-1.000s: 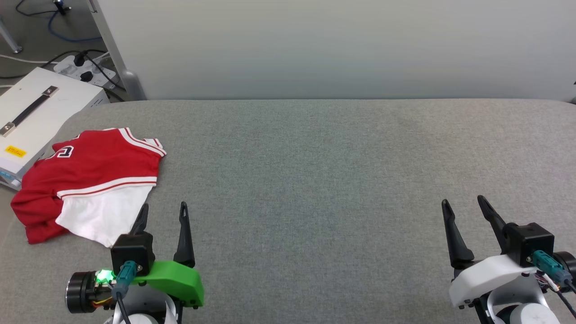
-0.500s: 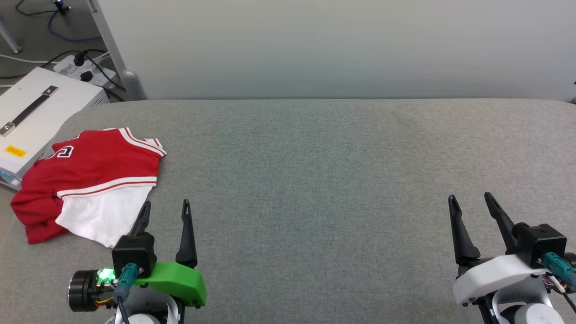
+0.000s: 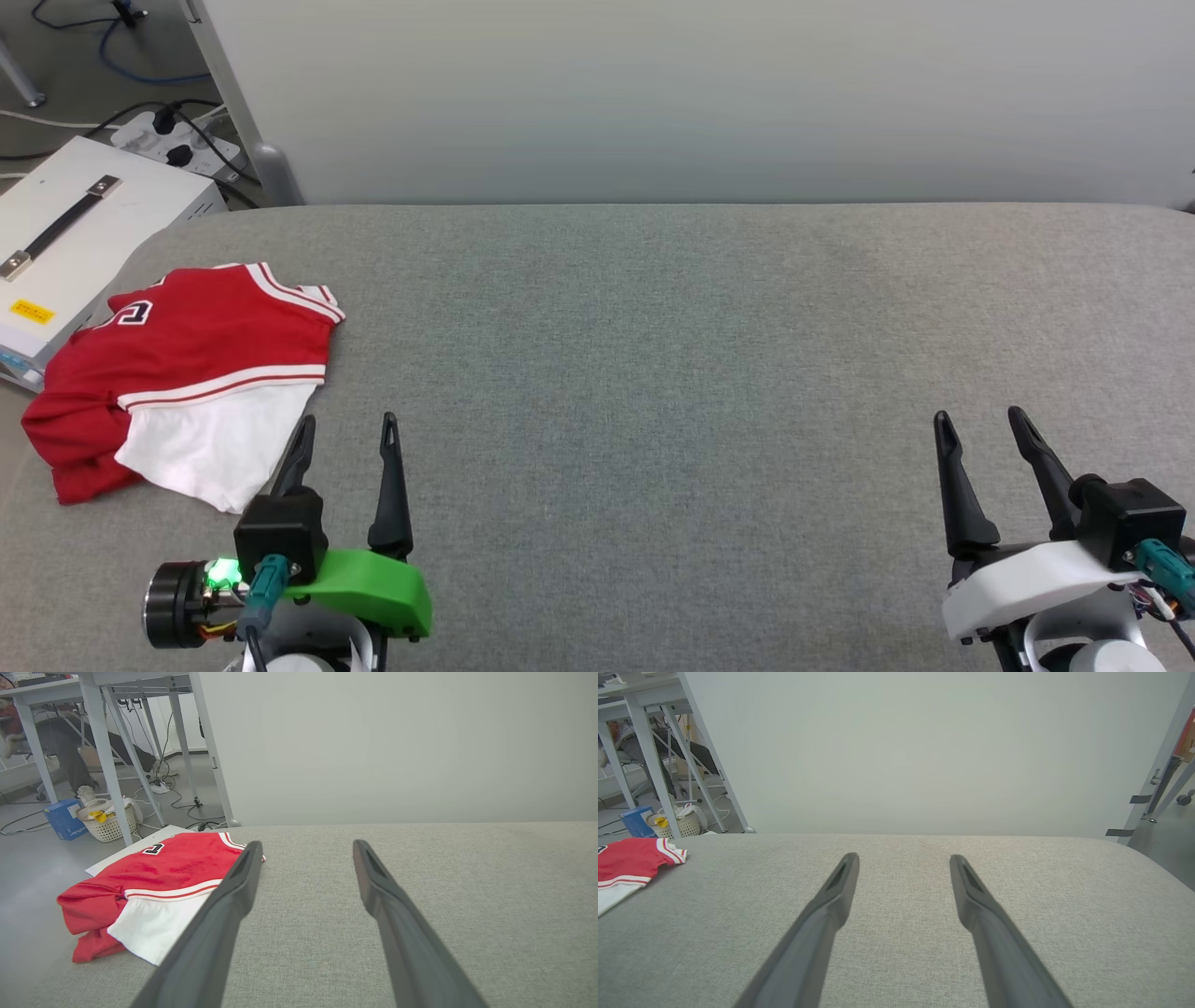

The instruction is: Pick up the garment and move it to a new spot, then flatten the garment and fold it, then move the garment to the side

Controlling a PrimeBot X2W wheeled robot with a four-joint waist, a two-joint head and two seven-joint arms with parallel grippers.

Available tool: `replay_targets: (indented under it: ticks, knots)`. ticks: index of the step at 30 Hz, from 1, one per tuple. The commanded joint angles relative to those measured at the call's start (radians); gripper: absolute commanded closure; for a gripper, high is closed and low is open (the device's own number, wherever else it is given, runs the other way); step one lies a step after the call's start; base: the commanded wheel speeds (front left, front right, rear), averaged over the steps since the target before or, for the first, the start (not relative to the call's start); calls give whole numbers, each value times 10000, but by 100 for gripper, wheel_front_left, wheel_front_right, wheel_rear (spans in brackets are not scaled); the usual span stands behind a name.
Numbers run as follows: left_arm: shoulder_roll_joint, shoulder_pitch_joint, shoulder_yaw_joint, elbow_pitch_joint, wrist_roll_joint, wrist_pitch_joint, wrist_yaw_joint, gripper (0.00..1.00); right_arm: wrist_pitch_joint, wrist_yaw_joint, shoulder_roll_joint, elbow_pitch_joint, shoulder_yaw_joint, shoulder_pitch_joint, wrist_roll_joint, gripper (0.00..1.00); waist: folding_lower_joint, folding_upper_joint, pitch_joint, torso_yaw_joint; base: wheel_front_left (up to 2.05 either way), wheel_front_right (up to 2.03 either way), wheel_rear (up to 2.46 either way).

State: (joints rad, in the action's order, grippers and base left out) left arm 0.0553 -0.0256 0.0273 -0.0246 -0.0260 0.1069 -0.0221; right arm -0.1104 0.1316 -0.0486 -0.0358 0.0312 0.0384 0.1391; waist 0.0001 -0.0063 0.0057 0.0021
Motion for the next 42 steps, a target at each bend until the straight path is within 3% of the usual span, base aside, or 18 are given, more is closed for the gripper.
replay_targets:
  ticks: [1, 32, 42]
  knots:
    - [-23, -165, 28, -10, -5, 123, -79, 0, -107, -4, -9, -24, 6, 88, 78, 0, -1, 28, 5, -2, 0, 0, 0]
    - [-36, -298, 278, 189, -200, 765, -128, 0, -740, -7, -12, 139, 65, 391, 246, 0, -1, 44, 86, 76, 0, 0, 0]
    - [-40, -304, 307, 232, -236, 971, -157, 0, -944, -7, -13, 97, -15, 489, 380, 0, -1, 49, 114, 406, 0, 0, 0]
